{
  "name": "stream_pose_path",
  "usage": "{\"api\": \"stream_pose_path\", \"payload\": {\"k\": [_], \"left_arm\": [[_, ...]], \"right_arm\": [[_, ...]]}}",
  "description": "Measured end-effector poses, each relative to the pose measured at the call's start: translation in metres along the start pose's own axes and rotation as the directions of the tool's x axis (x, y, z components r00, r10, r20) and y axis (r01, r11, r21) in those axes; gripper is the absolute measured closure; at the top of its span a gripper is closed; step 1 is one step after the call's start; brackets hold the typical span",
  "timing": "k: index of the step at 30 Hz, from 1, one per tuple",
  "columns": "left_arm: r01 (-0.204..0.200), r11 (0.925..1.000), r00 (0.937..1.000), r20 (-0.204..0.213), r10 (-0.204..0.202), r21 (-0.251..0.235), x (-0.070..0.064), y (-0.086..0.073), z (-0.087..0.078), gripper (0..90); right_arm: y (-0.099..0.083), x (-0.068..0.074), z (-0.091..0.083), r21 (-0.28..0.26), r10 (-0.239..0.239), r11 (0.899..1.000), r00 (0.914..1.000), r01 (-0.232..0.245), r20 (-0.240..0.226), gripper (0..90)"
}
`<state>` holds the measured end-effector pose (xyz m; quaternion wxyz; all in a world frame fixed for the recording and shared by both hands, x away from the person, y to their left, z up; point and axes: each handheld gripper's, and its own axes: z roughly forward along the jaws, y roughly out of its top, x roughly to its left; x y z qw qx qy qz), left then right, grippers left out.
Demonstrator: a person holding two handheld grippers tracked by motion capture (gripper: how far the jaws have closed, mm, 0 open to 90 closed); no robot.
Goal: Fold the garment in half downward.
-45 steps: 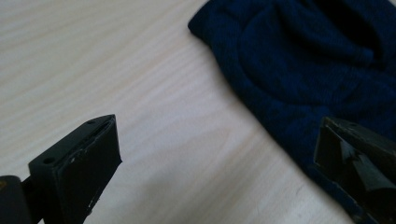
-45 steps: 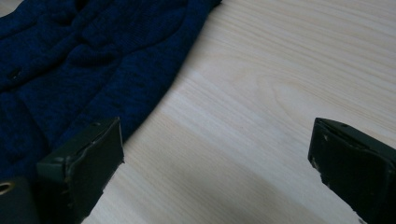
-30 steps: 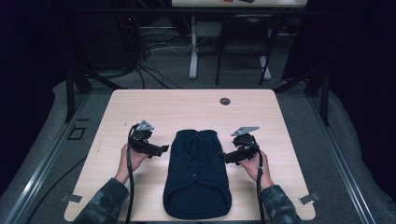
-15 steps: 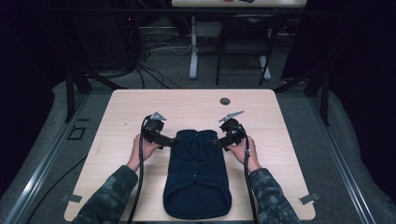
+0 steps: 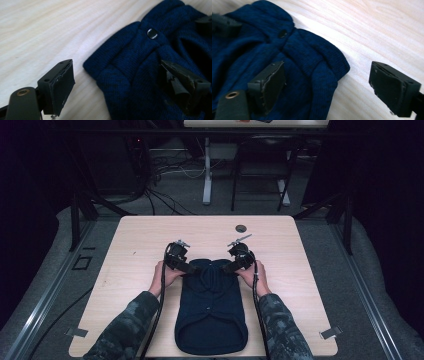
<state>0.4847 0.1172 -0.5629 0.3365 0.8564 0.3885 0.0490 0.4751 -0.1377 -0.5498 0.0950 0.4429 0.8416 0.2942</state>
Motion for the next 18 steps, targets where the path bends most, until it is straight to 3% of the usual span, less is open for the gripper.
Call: {"api": "stream_pose_path", "payload": {"k": [2,5,6,8,9,11,14,15,18], "left_arm": [[-0.015,0.9997,0.9999,-0.008,0.015,0.021,-0.002,0.000,0.004,19.6],[-0.027,0.9990,0.9994,-0.022,0.028,0.035,-0.005,0.000,0.007,22.5],[-0.042,0.9982,0.9979,-0.047,0.044,0.042,-0.007,0.000,0.008,24.2],[-0.055,0.9973,0.9966,-0.058,0.058,0.048,-0.009,0.000,0.008,25.2],[-0.063,0.9968,0.9956,-0.066,0.066,0.050,-0.010,0.000,0.008,26.9],[-0.068,0.9964,0.9949,-0.072,0.071,0.051,-0.012,0.000,0.008,27.8],[-0.068,0.9963,0.9946,-0.075,0.071,0.053,-0.014,-0.001,0.008,29.9],[-0.068,0.9966,0.9947,-0.074,0.071,0.047,-0.014,-0.001,0.008,30.7],[-0.073,0.9966,0.9946,-0.071,0.076,0.038,-0.015,-0.002,0.008,33.2]], "right_arm": [[-0.003,-0.007,0.008,0.019,0.044,0.999,0.9980,-0.043,-0.046,16.9],[-0.005,-0.010,0.013,0.032,0.053,0.998,0.9976,-0.052,-0.044,21.3],[-0.006,-0.008,0.014,0.022,0.042,0.999,0.9987,-0.042,-0.027,27.5],[-0.005,-0.007,0.014,0.026,0.032,0.999,0.9991,-0.031,-0.027,32.4],[-0.004,-0.001,0.014,0.031,0.000,1.000,0.9999,0.000,-0.012,38.2],[-0.004,0.002,0.015,0.020,-0.003,1.000,1.0000,0.003,-0.004,41.1],[-0.004,0.003,0.014,0.037,-0.020,0.999,0.9998,0.020,-0.009,47.4],[-0.006,0.004,0.013,0.023,-0.015,1.000,0.9996,0.016,-0.023,54.0],[-0.008,0.006,0.012,0.018,-0.016,1.000,0.9993,0.016,-0.034,59.9]]}}
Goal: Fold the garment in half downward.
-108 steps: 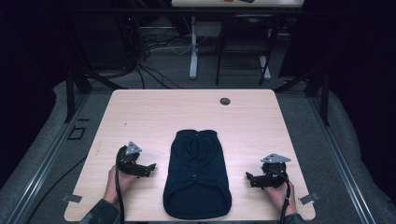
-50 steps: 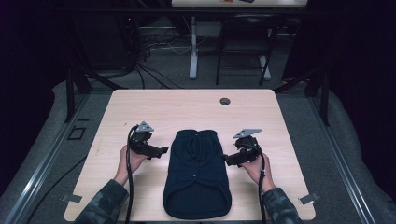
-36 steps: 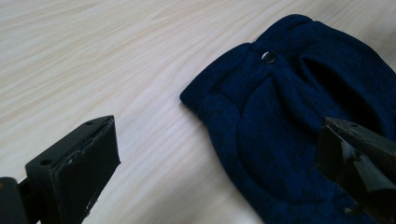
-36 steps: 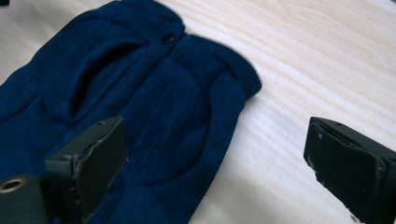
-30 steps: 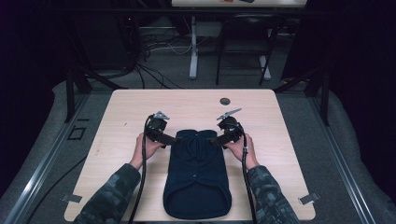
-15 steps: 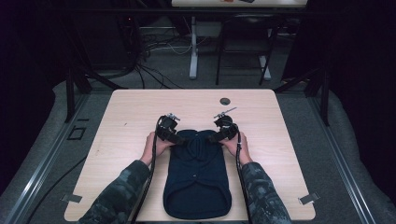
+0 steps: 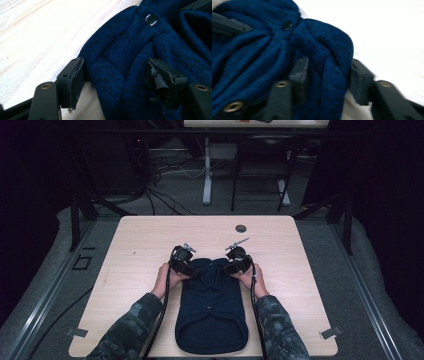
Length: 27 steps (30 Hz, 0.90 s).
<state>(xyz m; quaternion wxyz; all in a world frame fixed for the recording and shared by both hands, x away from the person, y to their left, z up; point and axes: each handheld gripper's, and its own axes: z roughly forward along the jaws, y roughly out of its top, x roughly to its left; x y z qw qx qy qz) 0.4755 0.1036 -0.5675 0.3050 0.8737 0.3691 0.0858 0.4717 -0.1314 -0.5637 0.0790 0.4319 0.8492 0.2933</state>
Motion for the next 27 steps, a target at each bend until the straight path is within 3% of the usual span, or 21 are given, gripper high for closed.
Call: {"api": "stream_pose_path", "payload": {"k": [3,6,9,10,20,27], "left_arm": [[-0.007,0.9999,1.0000,0.004,0.007,-0.010,-0.002,-0.001,0.000,42.2],[-0.021,0.9995,0.9996,0.021,0.022,-0.024,-0.005,-0.002,-0.001,49.2],[-0.042,0.9988,0.9986,0.032,0.043,-0.024,-0.009,-0.003,-0.002,64.6],[-0.045,0.9986,0.9984,0.032,0.046,-0.027,-0.010,-0.003,-0.002,66.0],[-0.072,0.9963,0.9967,0.034,0.073,-0.046,-0.015,-0.002,-0.007,68.7],[-0.030,0.9940,0.9944,0.098,0.040,-0.106,-0.014,-0.002,-0.021,66.5]], "right_arm": [[-0.003,0.000,0.000,-0.029,0.009,1.000,0.9999,-0.009,-0.014,64.6],[-0.004,0.000,-0.001,-0.020,0.011,1.000,0.9997,-0.012,-0.021,66.3],[-0.006,0.007,-0.001,-0.045,-0.039,0.998,0.9991,0.040,0.016,69.8],[-0.008,0.009,0.000,-0.070,-0.041,0.997,0.9986,0.043,0.033,70.4],[-0.009,0.014,-0.012,-0.081,-0.096,0.992,0.9934,0.101,0.064,71.8],[-0.012,0.022,-0.034,-0.132,-0.144,0.979,0.9850,0.155,0.095,71.7]]}}
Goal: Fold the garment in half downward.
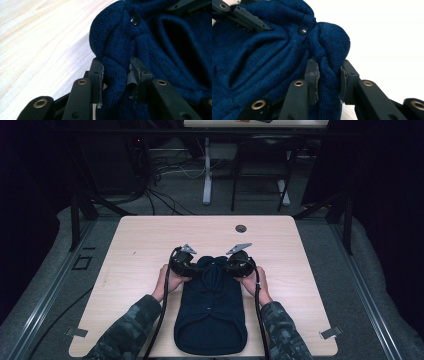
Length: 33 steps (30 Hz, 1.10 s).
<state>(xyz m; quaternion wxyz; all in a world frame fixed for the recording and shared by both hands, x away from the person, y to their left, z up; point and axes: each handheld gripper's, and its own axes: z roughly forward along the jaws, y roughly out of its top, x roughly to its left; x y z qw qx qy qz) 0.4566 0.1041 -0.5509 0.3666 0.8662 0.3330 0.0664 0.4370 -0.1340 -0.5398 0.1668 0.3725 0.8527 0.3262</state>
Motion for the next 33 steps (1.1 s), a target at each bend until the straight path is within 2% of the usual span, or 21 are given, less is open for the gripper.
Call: {"api": "stream_pose_path", "payload": {"k": [2,6,7,10,12,16,17,19,21,25,26,27,30,33], "left_arm": [[-0.001,1.0000,0.9999,0.014,0.001,-0.009,0.000,0.001,-0.005,65.6],[-0.006,0.9997,0.9993,0.036,0.007,-0.024,0.000,0.002,-0.013,65.5],[-0.010,0.9995,0.9993,0.036,0.011,-0.029,0.000,0.002,-0.015,65.5],[-0.012,0.9995,0.9974,0.071,0.014,-0.029,0.000,0.002,-0.021,65.6],[-0.012,0.9994,0.9970,0.076,0.015,-0.032,-0.001,0.002,-0.023,65.5],[-0.020,0.9994,0.9949,0.098,0.023,-0.027,-0.004,0.003,-0.030,60.2],[-0.027,0.9993,0.9916,0.126,0.030,-0.028,-0.004,0.004,-0.031,57.8],[-0.023,0.9994,0.9916,0.126,0.026,-0.025,-0.007,0.004,-0.032,55.6],[-0.034,0.9992,0.9881,0.149,0.037,-0.020,-0.008,0.005,-0.034,55.6],[-0.068,0.9976,0.9914,0.111,0.069,-0.014,-0.013,0.006,-0.037,65.5],[-0.074,0.9971,0.9893,0.125,0.076,-0.022,-0.013,0.006,-0.038,66.9],[-0.082,0.9964,0.9903,0.111,0.084,-0.023,-0.015,0.007,-0.039,67.9],[-0.115,0.9922,0.9884,0.095,0.119,-0.048,-0.019,0.008,-0.043,69.7],[-0.155,0.9848,0.9854,0.057,0.160,-0.078,-0.026,0.011,-0.047,70.7]], "right_arm": [[0.001,0.005,-0.009,-0.027,-0.017,0.999,0.9996,0.018,0.021,71.8],[0.001,0.010,-0.018,-0.057,-0.040,0.997,0.9986,0.042,0.035,71.7],[0.002,0.012,-0.019,-0.062,-0.043,0.997,0.9985,0.045,0.036,71.7],[0.002,0.015,-0.026,-0.077,-0.054,0.995,0.9982,0.055,0.028,71.7],[0.003,0.016,-0.029,-0.087,-0.059,0.994,0.9980,0.061,0.026,71.6],[0.003,0.019,-0.040,-0.124,-0.077,0.989,0.9968,0.079,0.023,71.7],[0.003,0.020,-0.042,-0.130,-0.078,0.988,0.9967,0.080,0.022,71.7],[0.003,0.022,-0.047,-0.142,-0.086,0.986,0.9960,0.089,0.024,71.8],[0.003,0.024,-0.051,-0.157,-0.090,0.983,0.9956,0.093,0.026,71.8],[0.003,0.028,-0.059,-0.175,-0.099,0.979,0.9947,0.102,0.027,71.9],[0.003,0.029,-0.061,-0.185,-0.102,0.977,0.9944,0.105,0.027,71.9],[0.002,0.029,-0.063,-0.187,-0.107,0.976,0.9939,0.110,0.027,71.8],[0.001,0.028,-0.068,-0.194,-0.103,0.975,0.9943,0.107,0.026,71.8],[-0.001,0.025,-0.072,-0.199,-0.099,0.975,0.9949,0.101,0.023,71.3]]}}
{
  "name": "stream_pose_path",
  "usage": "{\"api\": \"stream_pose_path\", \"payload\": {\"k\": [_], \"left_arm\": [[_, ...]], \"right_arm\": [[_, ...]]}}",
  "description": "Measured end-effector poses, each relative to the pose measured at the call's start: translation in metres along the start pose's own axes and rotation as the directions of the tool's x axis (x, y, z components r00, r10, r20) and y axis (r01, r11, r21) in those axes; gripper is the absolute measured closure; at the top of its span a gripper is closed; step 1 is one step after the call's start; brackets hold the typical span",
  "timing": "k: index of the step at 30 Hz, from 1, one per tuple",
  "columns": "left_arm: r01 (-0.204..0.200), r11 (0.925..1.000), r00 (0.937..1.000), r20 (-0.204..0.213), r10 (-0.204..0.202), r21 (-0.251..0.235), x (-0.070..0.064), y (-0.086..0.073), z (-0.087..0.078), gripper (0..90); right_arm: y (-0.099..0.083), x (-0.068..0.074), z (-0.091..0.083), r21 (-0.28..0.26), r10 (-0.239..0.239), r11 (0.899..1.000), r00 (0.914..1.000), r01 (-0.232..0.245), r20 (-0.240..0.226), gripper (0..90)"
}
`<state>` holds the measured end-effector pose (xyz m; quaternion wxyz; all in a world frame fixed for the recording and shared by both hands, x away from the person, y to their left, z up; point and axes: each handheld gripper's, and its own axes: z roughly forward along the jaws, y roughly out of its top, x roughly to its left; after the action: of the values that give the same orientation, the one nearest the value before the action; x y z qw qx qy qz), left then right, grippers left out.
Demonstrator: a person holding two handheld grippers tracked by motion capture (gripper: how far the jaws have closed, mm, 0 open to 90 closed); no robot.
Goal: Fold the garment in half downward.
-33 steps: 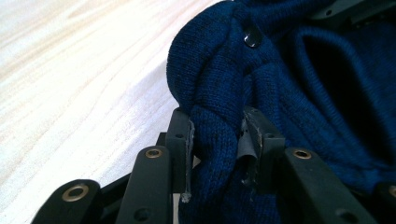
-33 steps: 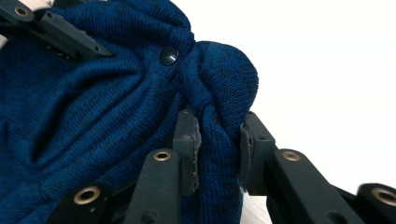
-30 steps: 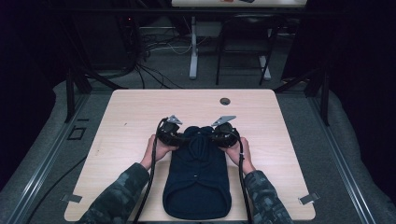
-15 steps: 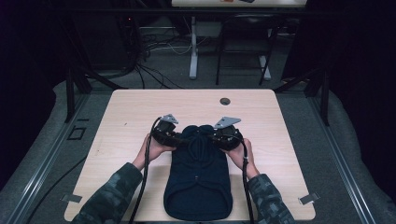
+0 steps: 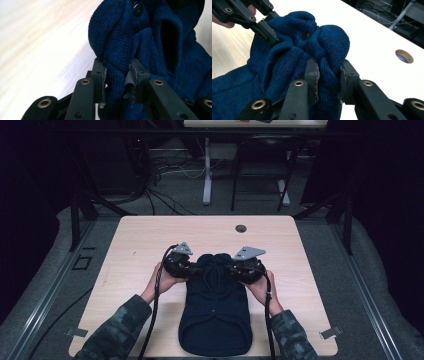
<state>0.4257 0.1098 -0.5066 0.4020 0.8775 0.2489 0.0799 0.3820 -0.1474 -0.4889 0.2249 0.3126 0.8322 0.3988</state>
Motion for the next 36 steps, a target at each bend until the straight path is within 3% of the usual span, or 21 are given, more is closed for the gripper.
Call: {"api": "stream_pose_path", "payload": {"k": [1,4,9,11,13,17,19,22,28,29,32,36], "left_arm": [[-0.018,0.9998,0.9998,-0.013,0.018,-0.009,-0.003,0.002,-0.001,71.0],[-0.052,0.9978,0.9979,-0.042,0.050,-0.042,-0.010,0.006,-0.003,71.7],[-0.083,0.9949,0.9951,-0.059,0.080,-0.057,-0.016,0.009,-0.003,72.1],[-0.108,0.9919,0.9923,-0.067,0.104,-0.066,-0.020,0.011,-0.005,72.2],[-0.119,0.9903,0.9907,-0.075,0.113,-0.072,-0.021,0.011,-0.005,72.2],[-0.181,0.9808,0.9798,-0.100,0.173,-0.073,-0.027,0.013,-0.006,72.2],[-0.193,0.9787,0.9771,-0.104,0.185,-0.069,-0.028,0.014,-0.005,72.2],[-0.182,0.9805,0.9792,-0.103,0.174,-0.073,-0.026,0.013,-0.007,72.0],[-0.123,0.9904,0.9885,-0.096,0.117,-0.062,-0.021,0.010,-0.009,68.2],[-0.113,0.9916,0.9897,-0.096,0.106,-0.064,-0.020,0.009,-0.009,64.7],[-0.094,0.9928,0.9912,-0.100,0.087,-0.074,-0.017,0.005,-0.011,59.3],[-0.078,0.9952,0.9947,-0.072,0.074,-0.059,-0.018,0.000,-0.010,52.9]], "right_arm": [[-0.001,-0.003,-0.003,0.024,0.006,1.000,1.0000,-0.006,-0.003,70.4],[-0.004,-0.008,-0.006,0.025,0.035,0.999,0.9992,-0.035,-0.017,68.9],[-0.009,-0.014,-0.008,0.029,0.075,0.997,0.9962,-0.074,-0.045,62.8],[-0.013,-0.020,-0.007,0.050,0.117,0.992,0.9884,-0.113,-0.097,51.9],[-0.015,-0.022,-0.006,0.061,0.129,0.991,0.9846,-0.123,-0.118,48.9],[-0.020,-0.027,0.000,0.083,0.171,0.984,0.9698,-0.159,-0.174,40.7],[-0.022,-0.027,0.001,0.078,0.185,0.982,0.9686,-0.174,-0.166,46.7],[-0.022,-0.024,-0.002,0.041,0.144,0.989,0.9843,-0.140,-0.102,61.8],[-0.019,-0.007,-0.008,-0.037,0.045,0.998,0.9986,-0.046,-0.026,71.1],[-0.018,-0.001,-0.009,-0.057,0.005,0.998,1.0000,-0.005,-0.008,71.7],[-0.018,0.003,-0.010,-0.072,-0.016,0.997,0.9999,0.016,-0.004,71.9],[-0.016,0.008,-0.013,-0.083,-0.050,0.995,0.9987,0.050,0.002,72.2]]}}
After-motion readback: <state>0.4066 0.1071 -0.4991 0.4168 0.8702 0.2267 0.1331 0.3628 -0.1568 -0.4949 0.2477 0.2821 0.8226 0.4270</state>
